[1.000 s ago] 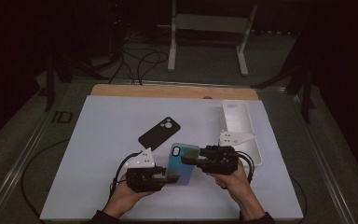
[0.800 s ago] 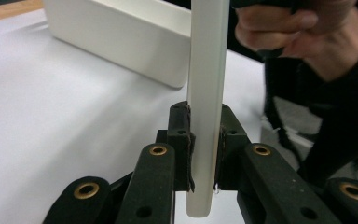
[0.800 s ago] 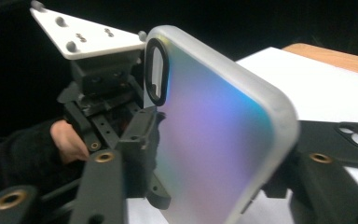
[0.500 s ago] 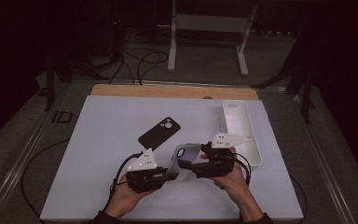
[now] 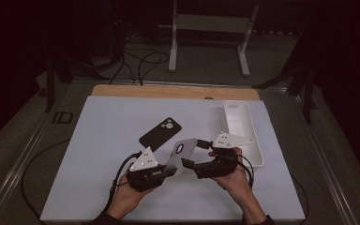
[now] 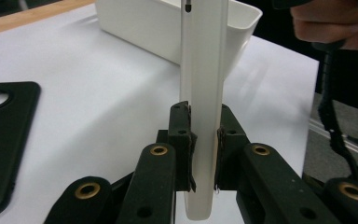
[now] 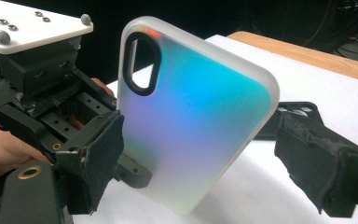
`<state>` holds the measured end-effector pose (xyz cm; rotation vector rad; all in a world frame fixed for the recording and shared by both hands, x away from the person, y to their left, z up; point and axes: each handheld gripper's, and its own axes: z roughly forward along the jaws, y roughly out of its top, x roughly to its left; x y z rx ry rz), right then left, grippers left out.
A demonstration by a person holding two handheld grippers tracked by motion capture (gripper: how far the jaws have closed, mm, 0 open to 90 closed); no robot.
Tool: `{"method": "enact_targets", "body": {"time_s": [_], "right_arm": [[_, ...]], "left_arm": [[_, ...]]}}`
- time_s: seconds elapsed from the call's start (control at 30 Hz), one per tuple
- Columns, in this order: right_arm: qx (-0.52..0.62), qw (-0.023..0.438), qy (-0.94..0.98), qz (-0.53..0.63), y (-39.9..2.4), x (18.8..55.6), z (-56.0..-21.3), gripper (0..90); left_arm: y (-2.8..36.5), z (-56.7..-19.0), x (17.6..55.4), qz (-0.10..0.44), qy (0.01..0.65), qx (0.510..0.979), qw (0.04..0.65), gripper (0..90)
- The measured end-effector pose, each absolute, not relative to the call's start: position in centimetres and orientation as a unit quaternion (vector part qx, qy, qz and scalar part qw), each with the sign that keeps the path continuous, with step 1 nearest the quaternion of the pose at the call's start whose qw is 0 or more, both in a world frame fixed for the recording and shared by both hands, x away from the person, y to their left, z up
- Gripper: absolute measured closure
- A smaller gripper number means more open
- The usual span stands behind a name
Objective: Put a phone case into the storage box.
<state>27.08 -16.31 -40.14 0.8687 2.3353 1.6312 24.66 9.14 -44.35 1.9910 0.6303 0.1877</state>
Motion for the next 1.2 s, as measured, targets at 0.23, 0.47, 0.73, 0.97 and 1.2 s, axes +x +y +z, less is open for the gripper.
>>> {"method": "enact_targets", "body": {"time_s": [0.23, 0.47, 0.73, 0.97, 1.2], "right_arm": [[0.309, 0.085, 0.774, 0.546, -16.0, 27.0, -40.0, 15.2], [0.326, 0.08, 0.765, 0.55, -15.4, 27.1, -39.8, 15.3], [0.354, 0.06, 0.749, 0.557, -14.6, 27.3, -40.0, 15.7], [0.373, 0.048, 0.734, 0.566, -14.3, 27.6, -40.1, 15.8], [0.379, 0.051, 0.727, 0.57, -14.2, 27.7, -40.2, 16.0]], "left_arm": [[9.0, -44.4, 24.5, 0.113, 0.282, 0.817, 0.49, 80.5], [8.7, -44.5, 24.4, 0.13, 0.285, 0.817, 0.484, 80.5], [8.2, -44.6, 24.1, 0.152, 0.289, 0.82, 0.47, 80.6], [7.6, -44.8, 23.7, 0.172, 0.289, 0.823, 0.458, 80.7], [7.1, -44.8, 23.5, 0.167, 0.289, 0.82, 0.465, 80.7]]}}
